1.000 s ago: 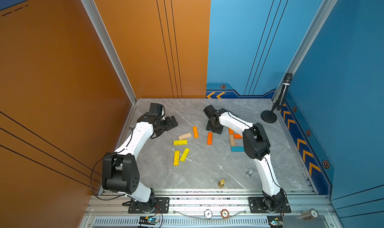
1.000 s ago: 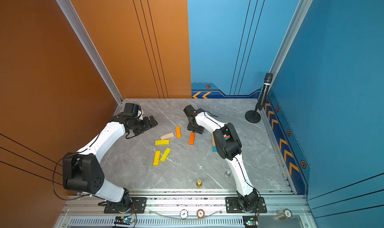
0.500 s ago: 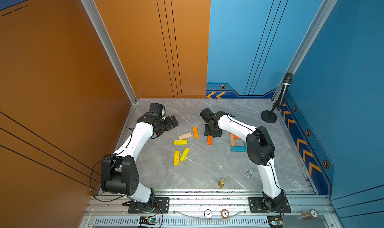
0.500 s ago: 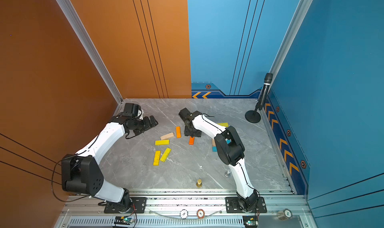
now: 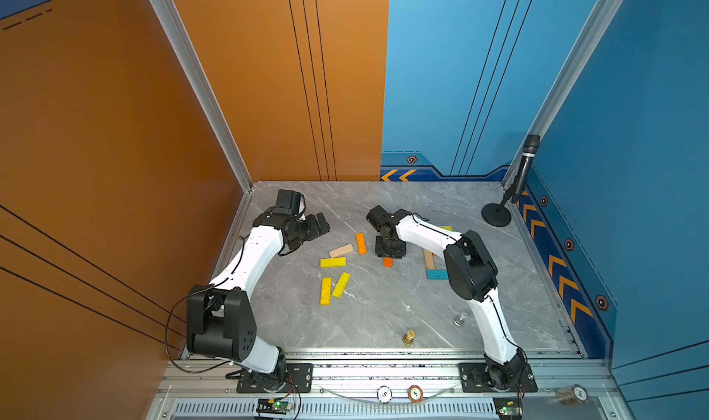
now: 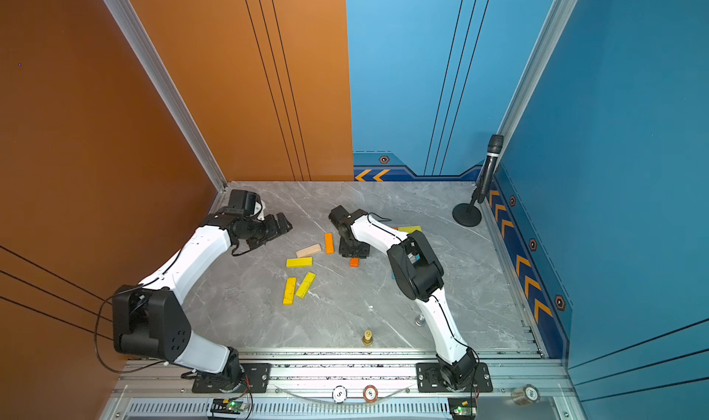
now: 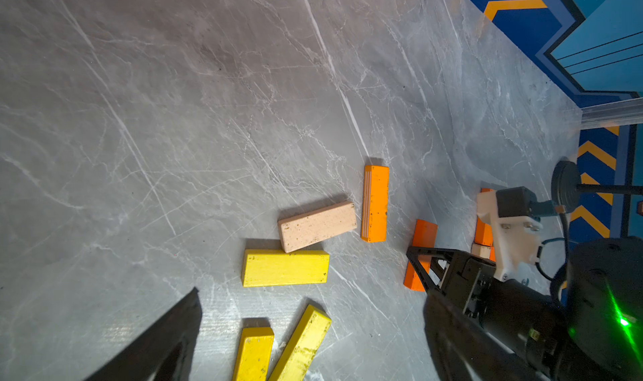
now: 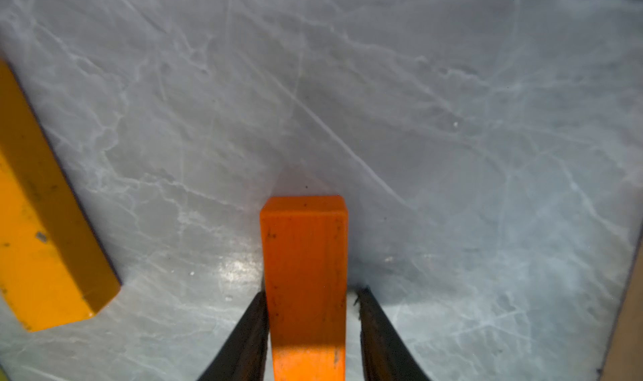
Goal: Assemble the number 6 with building blocks
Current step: Assemble the building block at the center of the board.
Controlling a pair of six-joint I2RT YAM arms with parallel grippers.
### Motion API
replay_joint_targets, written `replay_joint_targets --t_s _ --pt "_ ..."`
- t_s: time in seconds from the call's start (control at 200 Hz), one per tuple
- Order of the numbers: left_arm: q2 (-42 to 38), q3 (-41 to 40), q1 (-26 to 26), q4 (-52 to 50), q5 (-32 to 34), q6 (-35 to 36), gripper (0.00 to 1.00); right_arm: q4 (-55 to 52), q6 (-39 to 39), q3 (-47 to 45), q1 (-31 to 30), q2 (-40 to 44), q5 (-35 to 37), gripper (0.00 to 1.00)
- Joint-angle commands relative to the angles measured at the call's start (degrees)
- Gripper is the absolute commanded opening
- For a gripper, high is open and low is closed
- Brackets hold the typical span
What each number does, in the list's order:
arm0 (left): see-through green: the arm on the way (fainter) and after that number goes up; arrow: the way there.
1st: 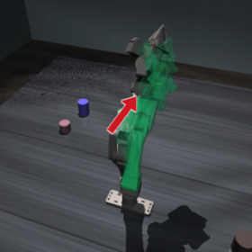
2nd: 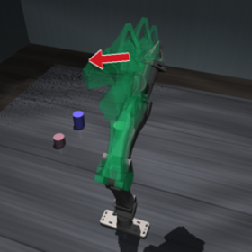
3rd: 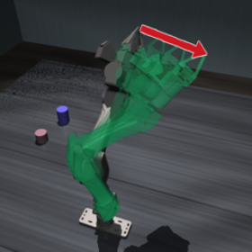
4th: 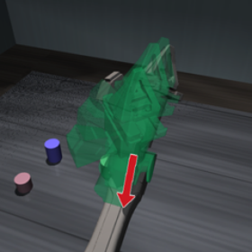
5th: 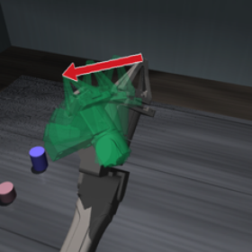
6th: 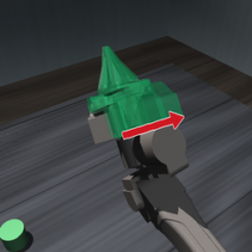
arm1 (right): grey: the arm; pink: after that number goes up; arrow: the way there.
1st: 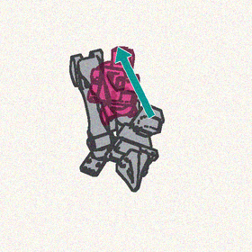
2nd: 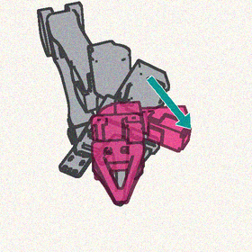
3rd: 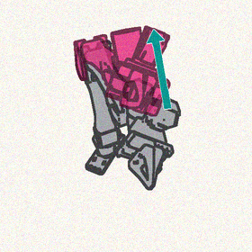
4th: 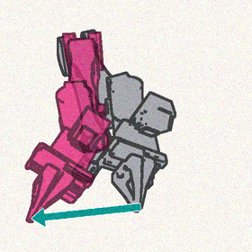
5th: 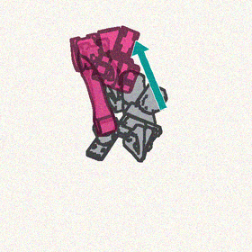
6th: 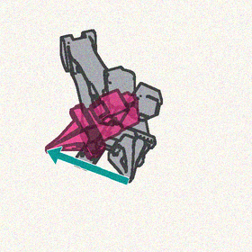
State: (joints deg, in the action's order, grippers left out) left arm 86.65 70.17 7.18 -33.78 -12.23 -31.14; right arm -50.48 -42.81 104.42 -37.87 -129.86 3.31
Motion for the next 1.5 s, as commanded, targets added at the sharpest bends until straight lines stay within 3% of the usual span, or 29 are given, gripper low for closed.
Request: replay_joint_targets --t_s 0.0,0.095,0.26,0.656,0.836,0.956,1.096,1.222,1.347,1.442,1.497 --pt "-1.0 -0.7 0.2 0.4 -0.7 0.0 1.00 -0.2 -5.0 0.6 0.7 -1.8 -2.5 0.31" --pt "-1.0 -0.7 0.2 0.3 -0.6 -0.1 0.99 1.5 -12.2 1.6 1.9 -2.0 -4.3 0.22" --pt "-0.9 -0.8 0.2 0.3 -0.6 -0.1 1.00 8.8 -28.0 1.4 4.5 -2.0 -8.0 0.23" --pt "0.4 -0.8 0.4 0.3 -0.9 -0.3 0.99 16.4 -60.6 6.7 4.0 -6.5 -2.2 0.22" --pt "1.0 -0.7 0.5 0.3 -1.0 -0.3 0.99 16.1 -72.1 8.1 2.1 -6.9 3.3 0.34" --pt "1.3 -0.7 0.6 0.3 -0.9 -0.2 0.99 17.6 -75.9 8.2 1.2 -6.5 5.2 0.42" --pt "1.6 -0.8 0.7 0.3 -0.2 0.1 0.99 19.6 -72.0 9.5 0.6 -4.8 6.0 0.57" --pt "1.6 -0.8 0.7 0.3 0.6 0.2 0.99 19.3 -60.7 8.6 0.3 0.3 8.5 0.60" --pt "2.0 -1.0 1.4 0.2 1.7 0.1 0.99 19.4 -39.2 3.9 2.1 6.0 8.6 0.59" --pt "2.6 -1.1 3.2 0.0 3.7 0.0 0.98 24.2 -19.9 -1.1 5.5 8.7 -0.8 0.57" --pt "3.6 -0.2 4.7 -1.0 4.6 -0.3 0.97 20.7 -8.9 -1.2 7.2 9.0 -5.1 0.57"
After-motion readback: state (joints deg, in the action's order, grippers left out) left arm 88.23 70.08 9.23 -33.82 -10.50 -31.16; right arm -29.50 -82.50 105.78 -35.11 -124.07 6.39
